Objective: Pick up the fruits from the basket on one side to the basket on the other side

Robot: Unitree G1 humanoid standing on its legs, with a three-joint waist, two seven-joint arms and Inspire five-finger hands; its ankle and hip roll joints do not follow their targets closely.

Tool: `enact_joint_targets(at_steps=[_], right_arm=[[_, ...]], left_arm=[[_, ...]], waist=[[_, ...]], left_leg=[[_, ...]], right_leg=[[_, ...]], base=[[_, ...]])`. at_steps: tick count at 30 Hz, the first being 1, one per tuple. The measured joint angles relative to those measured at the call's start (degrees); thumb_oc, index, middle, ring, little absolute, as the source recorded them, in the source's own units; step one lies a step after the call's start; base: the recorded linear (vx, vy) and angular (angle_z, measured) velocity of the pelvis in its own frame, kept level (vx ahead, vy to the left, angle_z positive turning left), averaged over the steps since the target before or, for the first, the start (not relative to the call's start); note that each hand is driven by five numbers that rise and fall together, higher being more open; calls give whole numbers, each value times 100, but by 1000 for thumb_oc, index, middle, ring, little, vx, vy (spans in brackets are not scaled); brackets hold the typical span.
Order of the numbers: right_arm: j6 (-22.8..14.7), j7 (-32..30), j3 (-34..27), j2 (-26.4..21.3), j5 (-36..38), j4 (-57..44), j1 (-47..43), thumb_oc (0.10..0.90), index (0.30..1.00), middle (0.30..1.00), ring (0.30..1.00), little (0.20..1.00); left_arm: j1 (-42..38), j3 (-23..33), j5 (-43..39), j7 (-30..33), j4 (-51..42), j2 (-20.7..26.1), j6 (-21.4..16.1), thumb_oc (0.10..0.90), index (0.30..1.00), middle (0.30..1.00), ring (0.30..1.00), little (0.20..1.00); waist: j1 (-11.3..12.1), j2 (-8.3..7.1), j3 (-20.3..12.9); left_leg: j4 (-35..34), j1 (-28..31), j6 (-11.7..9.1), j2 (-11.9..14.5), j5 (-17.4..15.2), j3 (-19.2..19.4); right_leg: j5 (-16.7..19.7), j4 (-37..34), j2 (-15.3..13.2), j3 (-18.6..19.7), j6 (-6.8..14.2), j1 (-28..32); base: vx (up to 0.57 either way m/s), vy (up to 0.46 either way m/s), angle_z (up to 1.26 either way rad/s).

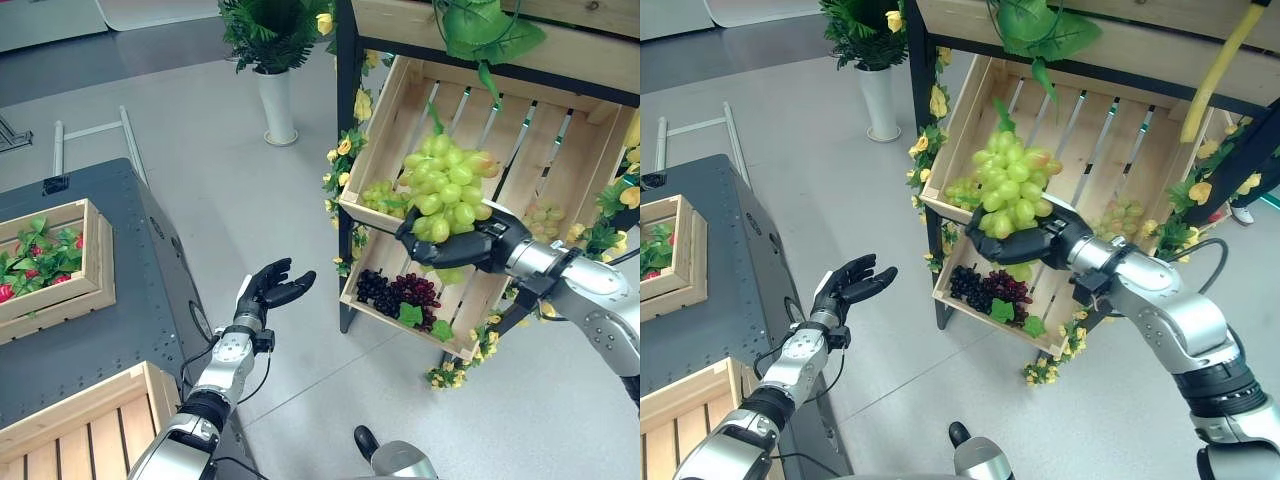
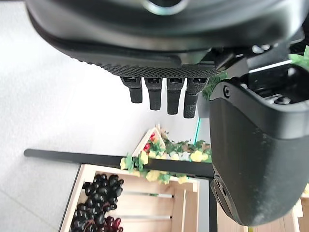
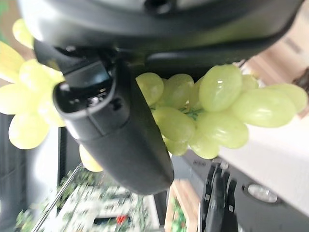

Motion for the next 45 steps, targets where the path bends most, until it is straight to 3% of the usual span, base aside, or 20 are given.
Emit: enact_joint_targets(at_steps=[15,20,24,34,42,45], right_arm=[[-230,-120,37,-158,-388,1142,-43,400,300,300,300,300],[-360,-209,110,-341,-826,2020,-595,400,300,300,300,300],[-392,-400,317,-522,-1055,2692,-1037,400,300,300,300,300],[-411,-654,1507,-1013,-2130,4077,-2345,400,300,300,300,300],[-586,-654,2107,-1032,-3052,4192,-2863,400,300,300,300,300],[-774,-671,2201,-1033,-3802,4158,-2863,400,300,300,300,300]], left_arm=[[329,-64,100,-17,-2,-131,1,800,900,900,900,900],[332,-284,101,-16,-5,-152,12,800,900,900,900,900],[333,-287,101,-9,-6,-167,29,800,900,900,900,900],[334,-359,97,-24,-5,-149,39,800,900,900,900,900],[333,-451,94,-115,-6,-148,39,800,900,900,900,900],[334,-452,92,-109,-5,-146,39,800,900,900,900,900]], waist=[[177,-38,-24],[338,-41,-26],[415,-41,-26],[642,-40,-26],[797,-43,-25],[818,-44,-24]], left_leg=[[0,-26,8,-8,-12,-43],[1,-56,13,-11,-11,-102],[1,-88,14,-12,-10,-231],[1,-155,34,-29,3,-462],[1,-220,45,-39,26,-622],[1,-238,48,-49,26,-657]], right_leg=[[-16,-2,-20,-29,23,-14],[-1,-2,-26,-66,1,-25],[2,1,-30,-154,-4,-19],[-5,0,-65,-331,-11,-14],[-9,1,-70,-436,-19,-36],[-9,2,-79,-463,-20,-39]], base=[[-1,-1,1],[-8,-10,3],[-12,-22,10],[-4,-13,6],[-24,-29,6],[-6,-4,5]])
